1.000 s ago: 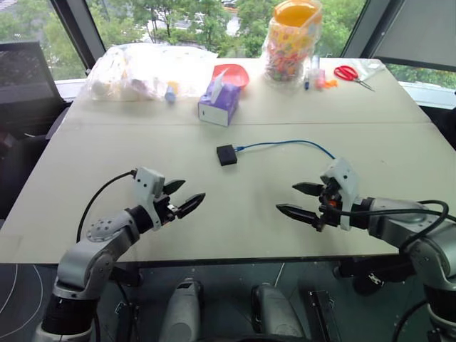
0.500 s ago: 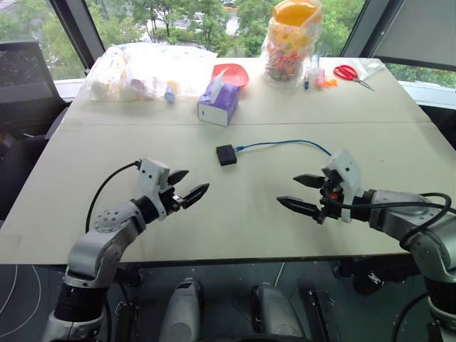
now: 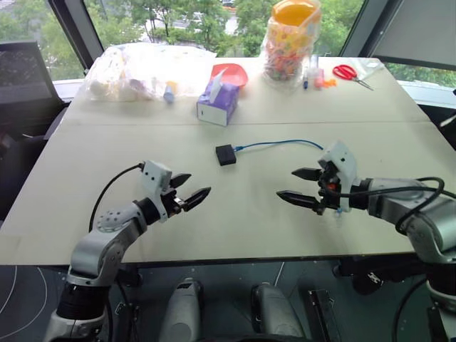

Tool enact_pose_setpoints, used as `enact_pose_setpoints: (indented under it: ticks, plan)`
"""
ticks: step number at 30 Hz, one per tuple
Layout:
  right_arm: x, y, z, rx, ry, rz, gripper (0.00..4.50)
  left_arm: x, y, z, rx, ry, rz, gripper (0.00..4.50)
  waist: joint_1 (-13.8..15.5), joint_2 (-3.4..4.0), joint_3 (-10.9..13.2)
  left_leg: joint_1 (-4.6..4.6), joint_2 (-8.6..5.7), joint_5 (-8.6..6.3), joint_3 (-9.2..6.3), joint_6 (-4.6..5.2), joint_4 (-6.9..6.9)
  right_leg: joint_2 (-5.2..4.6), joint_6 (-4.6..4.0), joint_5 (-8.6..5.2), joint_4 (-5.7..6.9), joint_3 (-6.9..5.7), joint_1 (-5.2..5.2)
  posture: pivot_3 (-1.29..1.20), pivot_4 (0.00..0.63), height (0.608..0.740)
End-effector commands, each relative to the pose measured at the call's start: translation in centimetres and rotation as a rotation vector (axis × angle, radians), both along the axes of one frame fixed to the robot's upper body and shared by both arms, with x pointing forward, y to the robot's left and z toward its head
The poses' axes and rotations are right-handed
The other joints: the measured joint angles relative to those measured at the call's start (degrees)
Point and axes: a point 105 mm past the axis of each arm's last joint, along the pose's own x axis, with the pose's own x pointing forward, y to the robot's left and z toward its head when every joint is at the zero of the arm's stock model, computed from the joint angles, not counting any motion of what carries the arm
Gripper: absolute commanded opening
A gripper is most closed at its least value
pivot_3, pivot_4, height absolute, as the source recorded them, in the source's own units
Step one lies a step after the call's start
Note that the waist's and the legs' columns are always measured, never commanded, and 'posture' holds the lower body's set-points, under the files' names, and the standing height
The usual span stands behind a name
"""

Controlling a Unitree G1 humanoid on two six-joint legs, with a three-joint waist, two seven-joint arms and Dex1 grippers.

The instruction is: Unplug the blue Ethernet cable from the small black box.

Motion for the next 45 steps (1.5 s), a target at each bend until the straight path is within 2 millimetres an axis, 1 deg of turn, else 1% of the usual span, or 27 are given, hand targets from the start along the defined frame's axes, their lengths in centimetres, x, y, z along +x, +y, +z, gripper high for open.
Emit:
enact_pose_setpoints:
  ticks: [1,3,9,12,15,17,21,24,29,31,38,40,42,45]
  plan:
    - [1.2,0.2,1.2,-0.042,-0.037,0.029,4.15,0.1,-0.1,1.1,-0.007,-0.050,0.004,3.98,-0.07,0.01,0.00,0.00,0.00,0.00,0.00,0.00,0.00,0.00,0.00,0.00,0.00,0.00,-0.01,0.00,0.150,0.735]
    - [2.1,0.4,1.6,-0.064,-0.052,0.061,4.15,0.3,-0.1,1.3,-0.011,-0.059,0.016,3.98,-0.11,0.01,0.01,-0.01,0.00,0.00,0.01,0.00,0.00,0.00,-0.01,0.00,0.00,0.00,-0.02,0.00,0.150,0.735]
    - [7.7,1.9,3.1,-0.179,-0.118,0.177,4.15,0.5,-0.1,1.3,-0.009,-0.080,0.040,3.98,-1.03,0.03,0.02,-0.01,0.00,0.00,0.03,0.00,-0.01,0.02,0.00,0.01,0.01,0.01,-0.05,0.00,0.150,0.735]
    - [11.3,3.2,2.9,-0.267,-0.129,0.193,4.15,0.3,0.0,1.3,-0.014,-0.089,0.060,3.98,-1.71,0.07,0.05,-0.02,-0.01,0.01,0.03,0.01,-0.07,0.04,0.02,0.02,0.02,0.00,-0.07,0.00,0.150,0.735]
    - [13.0,4.2,2.4,-0.316,-0.131,0.203,4.15,-0.1,0.1,1.1,-0.008,-0.095,0.074,3.98,-1.64,0.09,0.06,-0.03,-0.01,0.01,0.05,0.01,-0.15,0.07,0.06,0.03,0.06,0.00,-0.12,0.00,0.150,0.735]
    - [13.8,5.2,1.8,-0.355,-0.146,0.203,4.15,-0.5,0.6,1.0,-0.006,-0.098,0.108,3.98,-1.48,0.11,0.06,-0.03,-0.01,0.01,0.05,0.01,-0.27,0.08,0.20,0.10,0.07,-0.02,-0.14,0.00,0.150,0.735]
    - [14.6,6.6,1.1,-0.390,-0.174,0.180,4.15,-1.2,1.7,0.9,0.000,-0.101,0.167,3.98,-1.37,0.12,0.07,-0.03,-0.03,0.01,0.07,-0.01,-0.43,0.07,0.23,0.12,0.05,-0.01,-0.19,0.00,0.150,0.735]
    - [14.9,7.5,0.7,-0.397,-0.186,0.166,4.15,-1.7,2.2,0.8,0.007,-0.103,0.197,3.98,-1.50,0.14,0.09,-0.02,-0.03,0.03,0.07,-0.04,-0.48,0.07,0.21,0.11,0.06,-0.01,-0.21,0.00,0.150,0.735]
    - [15.1,9.1,0.3,-0.407,-0.209,0.148,4.15,-2.1,2.9,1.1,0.010,-0.122,0.255,3.98,-1.72,0.15,0.09,0.07,-0.02,0.11,0.07,-0.18,-0.65,0.07,0.18,0.10,0.08,-0.01,-0.23,0.00,0.150,0.735]
    - [15.2,9.4,0.3,-0.407,-0.213,0.143,4.15,-2.2,3.1,1.1,0.011,-0.123,0.265,3.98,-1.73,0.15,0.09,0.12,-0.02,0.14,0.07,-0.22,-0.73,0.08,0.20,0.11,0.08,-0.01,-0.24,0.00,0.150,0.735]
    - [14.9,11.3,0.1,-0.365,-0.192,0.145,4.15,-2.7,3.5,1.0,0.018,-0.132,0.289,3.98,-1.71,0.16,0.09,0.13,-0.02,0.15,0.08,-0.23,-0.80,0.08,0.19,0.10,0.09,-0.01,-0.26,0.00,0.150,0.735]
    - [14.8,12.0,-0.3,-0.360,-0.179,0.150,4.15,-2.8,3.7,1.2,0.022,-0.135,0.302,3.98,-1.75,0.16,0.09,0.13,-0.02,0.15,0.08,-0.23,-0.79,0.08,0.18,0.09,0.09,-0.01,-0.26,0.00,0.150,0.735]
    - [14.6,12.3,-1.1,-0.387,-0.165,0.158,4.15,-2.9,4.1,1.4,0.028,-0.142,0.318,3.98,-1.76,0.16,0.09,0.13,-0.01,0.15,0.08,-0.23,-0.80,0.08,0.18,0.09,0.09,-0.01,-0.26,0.00,0.150,0.735]
    - [14.3,12.7,-1.7,-0.382,-0.132,0.161,4.15,-3.2,4.5,1.8,0.042,-0.150,0.333,3.98,-1.77,0.16,0.09,0.13,-0.01,0.14,0.08,-0.23,-0.82,0.08,0.17,0.09,0.09,-0.02,-0.28,0.00,0.150,0.735]
